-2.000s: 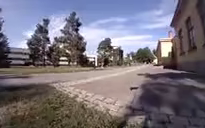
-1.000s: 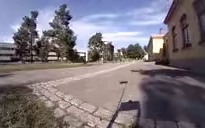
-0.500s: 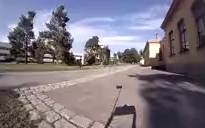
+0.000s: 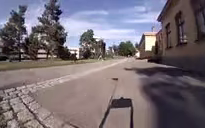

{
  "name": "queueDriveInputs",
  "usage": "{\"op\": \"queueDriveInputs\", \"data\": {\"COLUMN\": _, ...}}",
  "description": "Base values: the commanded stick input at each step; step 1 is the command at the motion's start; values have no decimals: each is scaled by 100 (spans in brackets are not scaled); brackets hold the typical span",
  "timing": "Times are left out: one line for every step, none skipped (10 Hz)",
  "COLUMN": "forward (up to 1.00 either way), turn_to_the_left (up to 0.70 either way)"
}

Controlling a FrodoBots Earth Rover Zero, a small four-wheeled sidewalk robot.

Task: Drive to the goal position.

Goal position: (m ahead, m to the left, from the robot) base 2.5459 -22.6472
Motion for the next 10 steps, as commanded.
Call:
{"op": "queueDriveInputs", "data": {"forward": 60, "turn_to_the_left": -15}}
{"op": "queueDriveInputs", "data": {"forward": 60, "turn_to_the_left": -15}}
{"op": "queueDriveInputs", "data": {"forward": 60, "turn_to_the_left": -15}}
{"op": "queueDriveInputs", "data": {"forward": 60, "turn_to_the_left": -15}}
{"op": "queueDriveInputs", "data": {"forward": 60, "turn_to_the_left": -15}}
{"op": "queueDriveInputs", "data": {"forward": 60, "turn_to_the_left": -15}}
{"op": "queueDriveInputs", "data": {"forward": 60, "turn_to_the_left": -15}}
{"op": "queueDriveInputs", "data": {"forward": 60, "turn_to_the_left": -15}}
{"op": "queueDriveInputs", "data": {"forward": 60, "turn_to_the_left": -15}}
{"op": "queueDriveInputs", "data": {"forward": 0, "turn_to_the_left": 0}}
